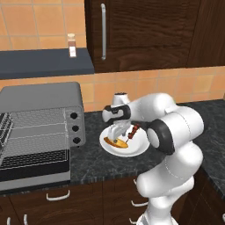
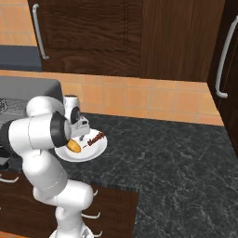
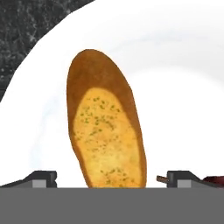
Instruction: Pick up the kebab skewer and baguette bread, and place them inside the toaster oven. Close the toaster oven door and start by setting the timer.
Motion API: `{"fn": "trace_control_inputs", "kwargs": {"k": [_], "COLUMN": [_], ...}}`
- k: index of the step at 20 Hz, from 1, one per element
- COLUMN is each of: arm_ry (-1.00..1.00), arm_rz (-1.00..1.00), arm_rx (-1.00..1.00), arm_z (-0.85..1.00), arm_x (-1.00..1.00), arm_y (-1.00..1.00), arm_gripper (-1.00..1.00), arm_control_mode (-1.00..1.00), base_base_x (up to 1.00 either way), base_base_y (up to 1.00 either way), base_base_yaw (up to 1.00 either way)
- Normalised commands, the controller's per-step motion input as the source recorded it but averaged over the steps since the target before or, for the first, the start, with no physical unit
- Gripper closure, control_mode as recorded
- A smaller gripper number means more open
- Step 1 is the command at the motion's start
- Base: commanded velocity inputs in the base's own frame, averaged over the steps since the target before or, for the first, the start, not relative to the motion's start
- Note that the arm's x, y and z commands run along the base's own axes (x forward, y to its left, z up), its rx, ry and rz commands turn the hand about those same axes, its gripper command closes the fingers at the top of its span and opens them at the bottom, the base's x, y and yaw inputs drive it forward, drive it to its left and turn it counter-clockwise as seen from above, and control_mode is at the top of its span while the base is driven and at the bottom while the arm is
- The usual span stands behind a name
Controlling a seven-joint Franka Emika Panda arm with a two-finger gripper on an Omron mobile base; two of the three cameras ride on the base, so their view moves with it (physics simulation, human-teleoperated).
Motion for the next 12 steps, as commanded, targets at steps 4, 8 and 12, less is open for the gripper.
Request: {"fn": "trace_control_inputs", "kwargs": {"k": [4,8,12], "arm_ry": [0.01,0.0,0.0], "arm_rz": [0.0,0.01,0.02], "arm_rx": [-0.03,-0.02,0.0], "arm_z": [-0.29,-0.17,-0.17], "arm_x": [0.01,0.17,0.03], "arm_y": [0.16,-0.02,-0.03], "arm_gripper": [-1.0,-1.0,-1.0], "arm_control_mode": [-1.0,-1.0,-1.0], "base_base_x": [0.0,0.0,0.0], "base_base_y": [0.0,0.0,0.0], "base_base_yaw": [0.0,0.0,0.0]}}
